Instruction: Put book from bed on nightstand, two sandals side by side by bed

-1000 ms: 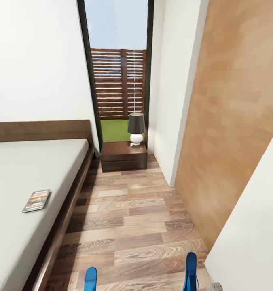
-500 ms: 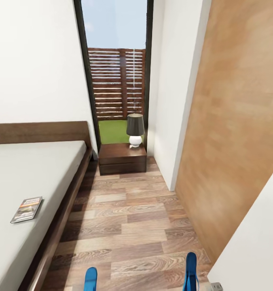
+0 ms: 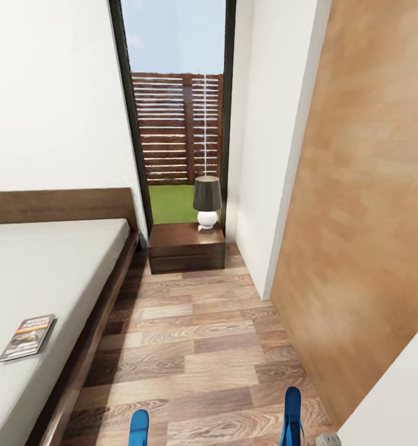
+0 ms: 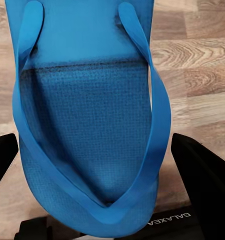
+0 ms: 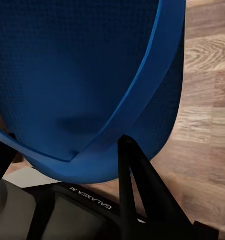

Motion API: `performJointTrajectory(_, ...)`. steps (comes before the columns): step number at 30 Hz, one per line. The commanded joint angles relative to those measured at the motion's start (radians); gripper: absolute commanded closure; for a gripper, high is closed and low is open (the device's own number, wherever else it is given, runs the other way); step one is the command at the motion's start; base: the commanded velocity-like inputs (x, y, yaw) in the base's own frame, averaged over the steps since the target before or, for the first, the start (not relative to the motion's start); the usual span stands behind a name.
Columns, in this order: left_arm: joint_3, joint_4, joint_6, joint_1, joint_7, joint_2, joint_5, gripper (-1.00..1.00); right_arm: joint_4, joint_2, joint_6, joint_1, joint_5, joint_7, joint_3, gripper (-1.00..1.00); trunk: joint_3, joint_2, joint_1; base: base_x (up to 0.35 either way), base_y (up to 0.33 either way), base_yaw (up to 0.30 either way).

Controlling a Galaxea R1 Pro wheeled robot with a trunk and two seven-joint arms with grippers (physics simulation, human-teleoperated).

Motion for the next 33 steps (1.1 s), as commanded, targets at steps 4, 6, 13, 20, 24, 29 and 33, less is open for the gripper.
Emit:
performJointTrajectory(4, -0.006, 0.001, -0.003, -0.001, -0.004, 0.0, 0.01, 1.0, 0.003, 0.001, -0.008, -0.001, -0.006, 0.005, 0.007, 1.0, -0.001, 0.0, 0.0, 0.229, 0.0, 0.0)
performJointTrajectory(6, -0.006, 0.001, -0.003, -0.001, -0.004, 0.0, 0.01, 1.0, 0.003, 0.001, -0.009, -0.001, -0.006, 0.007, 0.007, 1.0, -0.001, 0.0, 0.0, 0.229, 0.0, 0.0)
performJointTrajectory(13, -0.007, 0.001, -0.003, -0.001, -0.004, 0.0, 0.009, 1.0, 0.003, 0.001, -0.008, -0.001, -0.007, 0.005, 0.007, 1.0, -0.001, 0.0, 0.0, 0.229, 0.0, 0.0)
performJointTrajectory(20, -0.007, 0.001, -0.003, -0.001, -0.004, 0.0, 0.009, 1.0, 0.003, 0.001, -0.008, -0.001, -0.007, 0.003, 0.007, 1.0, -0.001, 0.0, 0.0, 0.228, 0.0, 0.0)
performJointTrajectory(24, -0.007, 0.001, -0.003, -0.001, -0.004, 0.0, 0.009, 1.0, 0.003, 0.001, -0.008, -0.001, -0.008, 0.003, 0.007, 1.0, -0.001, 0.0, 0.0, 0.225, 0.0, 0.0)
performJointTrajectory(29, -0.007, 0.001, -0.003, -0.001, -0.004, 0.0, 0.01, 1.0, 0.003, 0.001, -0.009, -0.001, -0.007, 0.003, 0.007, 1.0, -0.001, 0.0, 0.0, 0.224, 0.0, 0.009)
performJointTrajectory(33, -0.006, 0.001, -0.003, -0.001, -0.004, 0.0, 0.01, 1.0, 0.003, 0.001, -0.009, -0.001, -0.007, 0.003, 0.007, 1.0, -0.001, 0.0, 0.0, 0.224, 0.0, 0.166)
